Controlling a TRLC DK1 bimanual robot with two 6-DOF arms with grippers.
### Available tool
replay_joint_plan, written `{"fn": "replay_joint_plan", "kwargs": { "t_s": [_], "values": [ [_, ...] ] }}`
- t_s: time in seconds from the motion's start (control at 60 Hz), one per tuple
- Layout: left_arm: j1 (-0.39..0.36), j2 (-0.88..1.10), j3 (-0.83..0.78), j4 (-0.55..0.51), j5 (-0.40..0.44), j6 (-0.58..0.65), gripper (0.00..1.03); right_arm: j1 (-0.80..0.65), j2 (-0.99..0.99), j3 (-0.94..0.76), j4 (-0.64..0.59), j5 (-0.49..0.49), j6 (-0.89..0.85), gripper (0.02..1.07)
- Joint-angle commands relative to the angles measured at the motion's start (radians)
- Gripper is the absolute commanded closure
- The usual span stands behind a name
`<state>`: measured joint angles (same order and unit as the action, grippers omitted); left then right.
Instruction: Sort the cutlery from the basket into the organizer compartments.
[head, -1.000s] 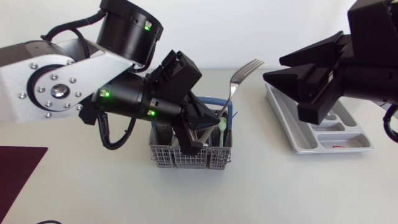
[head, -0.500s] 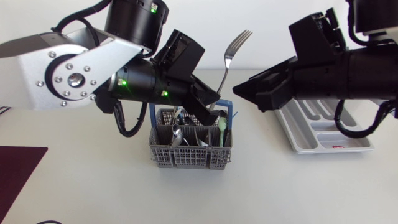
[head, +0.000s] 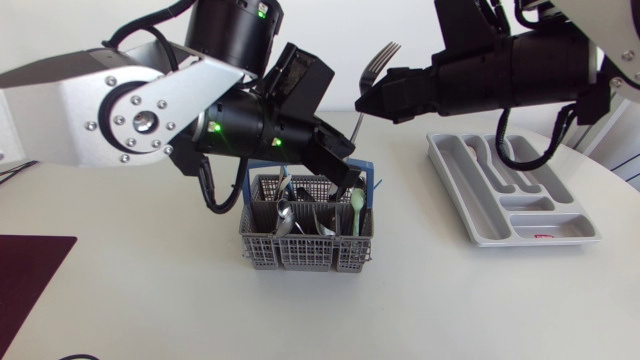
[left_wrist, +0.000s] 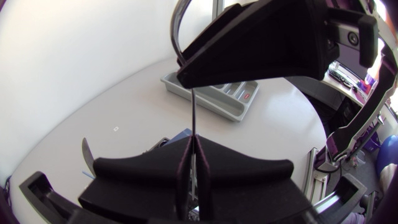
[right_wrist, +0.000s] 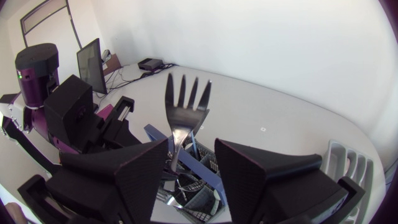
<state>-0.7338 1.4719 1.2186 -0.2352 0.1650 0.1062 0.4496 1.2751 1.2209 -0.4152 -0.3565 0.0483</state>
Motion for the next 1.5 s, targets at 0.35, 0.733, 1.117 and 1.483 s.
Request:
{"fn": "replay_joint_plan", "kwargs": {
  "t_s": [0.35, 0.733, 1.117, 1.483],
  "values": [
    [0.01, 0.008, 0.045, 0.025, -0.019, -0.04, 1.0, 0.014, 0.055, 0.052, -0.022, -0.05, 0.038, 0.86],
    [0.011, 0.007, 0.041, 0.027, -0.021, -0.046, 1.0, 0.018, 0.056, 0.048, -0.027, -0.076, 0.038, 0.99],
    [0.004, -0.035, 0.019, 0.017, -0.021, -0.026, 0.5, -0.012, 0.026, 0.02, -0.051, -0.111, 0.028, 1.0],
    [0.045, -0.127, -0.027, -0.038, -0.021, 0.062, 0.35, -0.16, -0.089, -0.015, -0.165, -0.206, -0.05, 1.0]
  ]
}}
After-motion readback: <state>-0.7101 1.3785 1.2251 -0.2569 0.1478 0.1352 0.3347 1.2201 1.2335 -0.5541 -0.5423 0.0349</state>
